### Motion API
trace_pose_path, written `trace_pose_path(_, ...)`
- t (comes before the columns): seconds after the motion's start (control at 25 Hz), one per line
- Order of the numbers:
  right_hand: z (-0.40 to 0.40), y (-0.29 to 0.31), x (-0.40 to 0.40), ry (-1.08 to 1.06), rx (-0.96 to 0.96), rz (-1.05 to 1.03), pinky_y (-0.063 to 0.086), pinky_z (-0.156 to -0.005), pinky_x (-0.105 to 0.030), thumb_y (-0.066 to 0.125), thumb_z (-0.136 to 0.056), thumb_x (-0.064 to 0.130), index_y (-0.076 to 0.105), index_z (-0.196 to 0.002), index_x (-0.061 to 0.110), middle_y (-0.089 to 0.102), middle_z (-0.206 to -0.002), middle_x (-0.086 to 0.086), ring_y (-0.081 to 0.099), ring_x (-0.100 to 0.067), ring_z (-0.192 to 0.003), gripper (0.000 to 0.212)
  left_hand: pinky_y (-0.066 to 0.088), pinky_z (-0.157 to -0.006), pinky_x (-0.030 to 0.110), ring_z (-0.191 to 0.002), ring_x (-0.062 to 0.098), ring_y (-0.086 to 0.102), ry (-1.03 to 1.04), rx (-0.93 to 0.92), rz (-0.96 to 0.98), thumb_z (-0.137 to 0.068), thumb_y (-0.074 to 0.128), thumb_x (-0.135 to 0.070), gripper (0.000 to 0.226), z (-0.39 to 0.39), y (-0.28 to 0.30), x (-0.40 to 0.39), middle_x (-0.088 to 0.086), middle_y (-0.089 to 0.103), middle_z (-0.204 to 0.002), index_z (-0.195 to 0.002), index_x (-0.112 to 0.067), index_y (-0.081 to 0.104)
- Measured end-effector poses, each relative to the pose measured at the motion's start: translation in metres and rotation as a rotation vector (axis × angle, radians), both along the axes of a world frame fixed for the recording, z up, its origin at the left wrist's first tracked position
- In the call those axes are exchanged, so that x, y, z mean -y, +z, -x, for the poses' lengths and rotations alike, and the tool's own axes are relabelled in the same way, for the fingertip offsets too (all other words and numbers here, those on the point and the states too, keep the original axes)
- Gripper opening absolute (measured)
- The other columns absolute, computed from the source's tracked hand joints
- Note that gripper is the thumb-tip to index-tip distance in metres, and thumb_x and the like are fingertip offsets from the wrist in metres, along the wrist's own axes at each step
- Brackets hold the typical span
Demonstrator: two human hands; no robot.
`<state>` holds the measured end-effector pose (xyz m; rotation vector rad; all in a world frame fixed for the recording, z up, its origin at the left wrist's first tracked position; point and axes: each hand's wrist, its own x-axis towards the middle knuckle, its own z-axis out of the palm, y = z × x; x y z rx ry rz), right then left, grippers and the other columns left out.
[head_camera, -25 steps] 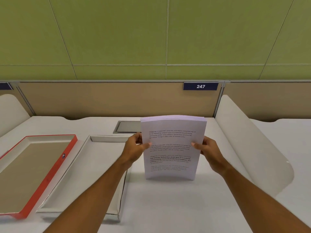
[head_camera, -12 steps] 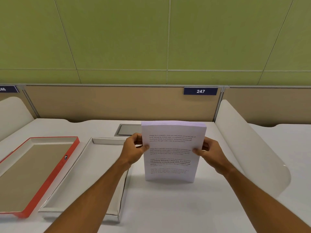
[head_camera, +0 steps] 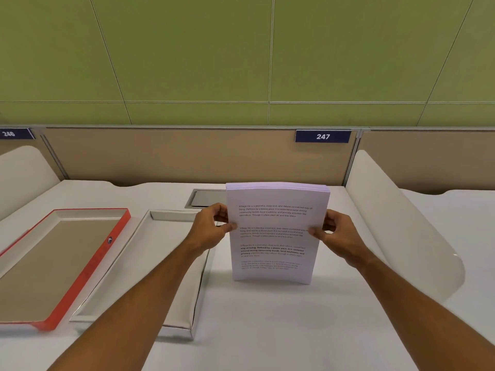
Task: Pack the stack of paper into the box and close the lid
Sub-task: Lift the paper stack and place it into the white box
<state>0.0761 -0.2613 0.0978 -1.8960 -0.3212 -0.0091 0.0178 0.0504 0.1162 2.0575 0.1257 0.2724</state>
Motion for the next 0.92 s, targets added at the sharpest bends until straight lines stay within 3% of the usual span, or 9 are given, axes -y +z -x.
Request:
trace_pose_path(0.12, 0.001, -0.006, 0.003, 0.027, -0.035, 0.026, 0.059, -0.080, -0.028, 0.075, -0.082, 0.008, 0.068, -0.112, 0.009, 0.075, -0.104, -0.003, 0.072, -0.021, -0.094, 0.031, 0.054, -0.080, 0.024, -0.088, 0.012, 0.067, 0.003, -0.037, 0.001, -0.079, 0.078, -0.010, 0.027, 0.002, -0.007, 0.002, -0.002, 0.070, -0.094, -0.102, -0.013, 0.064)
trace_pose_path(0.28, 0.010, -0.026, 0.003, -0.004, -0.096, 0.053, 0.059, -0.088, -0.039, 0.073, -0.083, 0.004, 0.069, -0.109, 0.006, 0.075, -0.103, -0.007, 0.070, -0.025, -0.096, 0.026, 0.056, -0.087, 0.033, -0.089, 0.019, 0.069, 0.033, -0.073, 0.006, -0.077, 0.079, -0.007, 0.026, 0.009, -0.024, 0.007, 0.003, 0.072, -0.097, -0.100, -0.008, 0.066)
trace_pose_path(0.44, 0.012, -0.030, 0.000, -0.034, -0.097, 0.044, 0.058, -0.085, -0.036, 0.071, -0.085, 0.006, 0.069, -0.108, 0.005, 0.074, -0.103, -0.008, 0.070, -0.027, -0.096, 0.023, 0.057, -0.088, 0.037, -0.090, 0.024, 0.069, 0.066, -0.087, 0.054, -0.076, 0.079, -0.006, 0.026, 0.008, -0.025, 0.007, 0.007, 0.073, -0.097, -0.099, -0.004, 0.066)
trace_pose_path(0.64, 0.015, -0.029, -0.002, -0.058, -0.109, 0.008, 0.058, -0.087, -0.041, 0.070, -0.086, 0.006, 0.068, -0.105, 0.004, 0.073, -0.103, -0.010, 0.069, -0.029, -0.095, 0.019, 0.057, -0.088, 0.038, -0.091, 0.026, 0.070, 0.080, -0.082, 0.088, -0.077, 0.079, -0.007, 0.026, 0.011, -0.025, 0.010, 0.010, 0.074, -0.099, -0.100, -0.001, 0.067)
trace_pose_path(0.92, 0.014, -0.021, -0.001, -0.023, -0.162, -0.140, 0.061, -0.076, -0.036, 0.065, -0.089, 0.002, 0.069, -0.107, 0.001, 0.076, -0.100, -0.013, 0.073, -0.028, -0.090, 0.018, 0.060, -0.083, 0.037, -0.093, 0.025, 0.072, 0.089, -0.095, 0.264, -0.082, 0.075, -0.008, 0.024, 0.020, -0.020, 0.008, 0.010, 0.075, -0.102, -0.104, -0.003, 0.068)
